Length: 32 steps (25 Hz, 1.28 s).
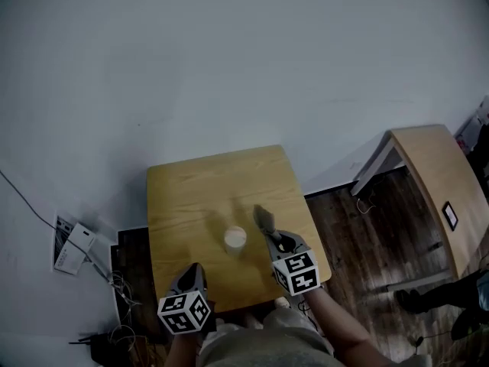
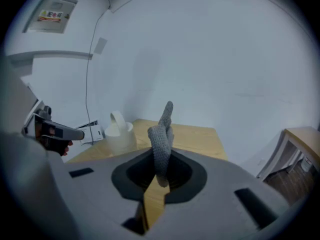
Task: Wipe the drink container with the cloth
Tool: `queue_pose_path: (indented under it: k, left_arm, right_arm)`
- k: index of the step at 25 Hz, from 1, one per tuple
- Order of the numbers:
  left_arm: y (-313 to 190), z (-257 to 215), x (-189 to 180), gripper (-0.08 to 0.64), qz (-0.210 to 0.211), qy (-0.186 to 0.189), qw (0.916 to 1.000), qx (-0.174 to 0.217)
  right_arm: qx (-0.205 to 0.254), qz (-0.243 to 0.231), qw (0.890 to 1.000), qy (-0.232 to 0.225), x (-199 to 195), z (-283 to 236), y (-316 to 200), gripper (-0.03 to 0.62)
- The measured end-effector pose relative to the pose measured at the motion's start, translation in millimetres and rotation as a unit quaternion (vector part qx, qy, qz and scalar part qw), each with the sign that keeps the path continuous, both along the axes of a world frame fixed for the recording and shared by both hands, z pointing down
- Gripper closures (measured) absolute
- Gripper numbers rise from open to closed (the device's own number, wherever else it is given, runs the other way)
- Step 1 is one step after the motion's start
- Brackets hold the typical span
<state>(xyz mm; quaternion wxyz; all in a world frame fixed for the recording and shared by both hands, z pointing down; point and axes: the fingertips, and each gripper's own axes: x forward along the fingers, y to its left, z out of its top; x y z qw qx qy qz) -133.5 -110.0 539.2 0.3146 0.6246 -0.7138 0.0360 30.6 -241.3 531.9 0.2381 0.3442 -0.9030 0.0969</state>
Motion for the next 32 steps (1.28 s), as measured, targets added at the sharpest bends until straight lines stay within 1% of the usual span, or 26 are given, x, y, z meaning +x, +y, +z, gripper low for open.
queue_pose_path:
  k: [3,8,12,17,23,27,32]
  left_arm:
    - [-1.4,-2.0,10.9,0.557,-0.04,-0.002,0.9992,0.004]
    - [5.8,-8.4,30.6,0.557,-0.097,-0.007,0.9952,0.004]
    - [10.4,-10.9,42.6,0.557,-0.145,-0.009,0.9894,0.0]
    - [19.8,-10.0,61.3,0.557,-0.201,-0.004,0.9796,-0.002]
    - [30.7,-7.6,82.9,0.557,-0.256,-0.007,0.9667,-0.002]
    - [39.8,-7.2,96.2,0.557,-0.285,-0.007,0.9584,-0.004]
    - [45.7,-8.2,108.3,0.557,-0.313,-0.01,0.9498,-0.003]
  right_arm:
    - [0.01,-0.058,0.998,-0.003,-7.2,-7.6,-7.4,0.574]
    - [0.014,-0.137,0.99,-0.007,-21.3,-14.1,-14.8,0.574]
    - [0.011,-0.202,0.979,0.001,-30.4,-13.6,-17.5,0.574]
    - [0.006,-0.269,0.963,0.006,-39.4,-10.5,-15.5,0.574]
    - [0.015,-0.334,0.942,0.008,-47.3,-7.2,-14.9,0.574]
    - [0.011,-0.365,0.931,0.01,-51.3,-2.4,-10.4,0.574]
    - [0.009,-0.395,0.918,0.02,-53.7,8.1,-6.5,0.572]
